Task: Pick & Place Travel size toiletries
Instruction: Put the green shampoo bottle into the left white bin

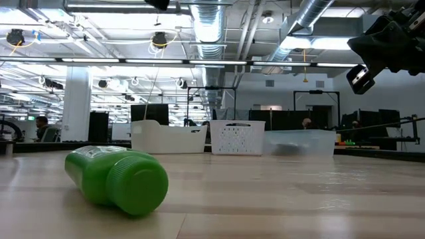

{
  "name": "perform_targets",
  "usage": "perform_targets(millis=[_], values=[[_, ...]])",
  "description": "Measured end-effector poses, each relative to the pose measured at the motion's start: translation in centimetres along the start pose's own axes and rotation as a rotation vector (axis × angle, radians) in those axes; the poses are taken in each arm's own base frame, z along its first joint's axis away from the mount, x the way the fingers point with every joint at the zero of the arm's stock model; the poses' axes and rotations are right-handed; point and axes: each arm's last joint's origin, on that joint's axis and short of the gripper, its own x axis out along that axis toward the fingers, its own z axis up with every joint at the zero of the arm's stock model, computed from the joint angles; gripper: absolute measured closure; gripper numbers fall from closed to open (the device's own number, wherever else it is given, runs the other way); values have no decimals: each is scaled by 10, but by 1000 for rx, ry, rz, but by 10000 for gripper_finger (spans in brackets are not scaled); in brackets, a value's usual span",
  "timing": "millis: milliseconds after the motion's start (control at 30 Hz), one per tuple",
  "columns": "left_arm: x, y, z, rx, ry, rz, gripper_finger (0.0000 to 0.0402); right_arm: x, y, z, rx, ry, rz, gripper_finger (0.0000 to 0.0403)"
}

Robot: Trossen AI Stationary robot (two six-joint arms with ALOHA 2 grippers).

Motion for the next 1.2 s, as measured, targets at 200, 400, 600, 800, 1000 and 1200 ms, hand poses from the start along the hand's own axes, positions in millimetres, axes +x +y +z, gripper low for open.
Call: perform_targets(millis=[200,400,600,800,1000,1200], values=[[55,-27,-37,138,190,-129,133,0,0,0,0,0,0,398],[88,-33,-64,165,226,-230,133,0,0,0,0,0,0,398],[108,-37,-81,153,221,-304,133,0,0,0,0,0,0,398],[122,-40,-97,141,232,-351,133,0,0,0,0,0,0,398],[133,-40,-113,132,263,-354,133,0,0,0,1,0,-1,398],[139,-42,-124,125,295,-361,143,0,0,0,0,0,-1,398]])
